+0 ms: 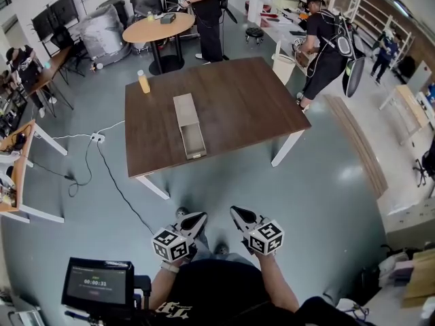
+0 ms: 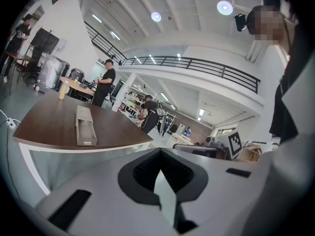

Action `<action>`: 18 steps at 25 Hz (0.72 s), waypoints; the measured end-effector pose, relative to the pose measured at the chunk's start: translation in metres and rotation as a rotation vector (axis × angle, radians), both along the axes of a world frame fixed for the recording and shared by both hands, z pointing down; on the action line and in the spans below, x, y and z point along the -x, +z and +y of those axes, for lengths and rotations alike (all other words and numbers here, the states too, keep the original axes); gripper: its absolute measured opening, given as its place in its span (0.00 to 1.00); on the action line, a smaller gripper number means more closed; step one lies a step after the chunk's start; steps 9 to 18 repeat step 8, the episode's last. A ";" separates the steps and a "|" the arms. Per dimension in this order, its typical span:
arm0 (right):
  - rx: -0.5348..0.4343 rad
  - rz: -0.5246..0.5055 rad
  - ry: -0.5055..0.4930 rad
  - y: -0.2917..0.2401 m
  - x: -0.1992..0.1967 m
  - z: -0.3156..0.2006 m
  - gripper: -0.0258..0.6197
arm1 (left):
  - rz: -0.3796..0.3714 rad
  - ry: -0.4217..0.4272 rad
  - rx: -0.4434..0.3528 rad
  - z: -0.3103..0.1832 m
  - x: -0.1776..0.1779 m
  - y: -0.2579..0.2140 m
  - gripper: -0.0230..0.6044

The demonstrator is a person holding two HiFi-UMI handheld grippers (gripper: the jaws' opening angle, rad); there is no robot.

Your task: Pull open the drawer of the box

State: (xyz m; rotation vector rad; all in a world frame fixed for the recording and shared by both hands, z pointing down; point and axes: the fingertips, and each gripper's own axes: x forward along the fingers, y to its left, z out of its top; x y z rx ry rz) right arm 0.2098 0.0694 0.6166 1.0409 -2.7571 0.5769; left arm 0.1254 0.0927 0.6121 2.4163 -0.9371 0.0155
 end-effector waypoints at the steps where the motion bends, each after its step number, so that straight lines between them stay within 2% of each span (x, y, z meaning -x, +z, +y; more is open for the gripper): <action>1: 0.002 0.001 0.002 -0.001 -0.001 0.001 0.02 | 0.000 0.000 0.000 0.001 -0.001 -0.001 0.04; 18: 0.007 0.005 0.012 0.001 -0.003 0.002 0.02 | -0.004 0.009 0.001 0.003 -0.003 0.001 0.04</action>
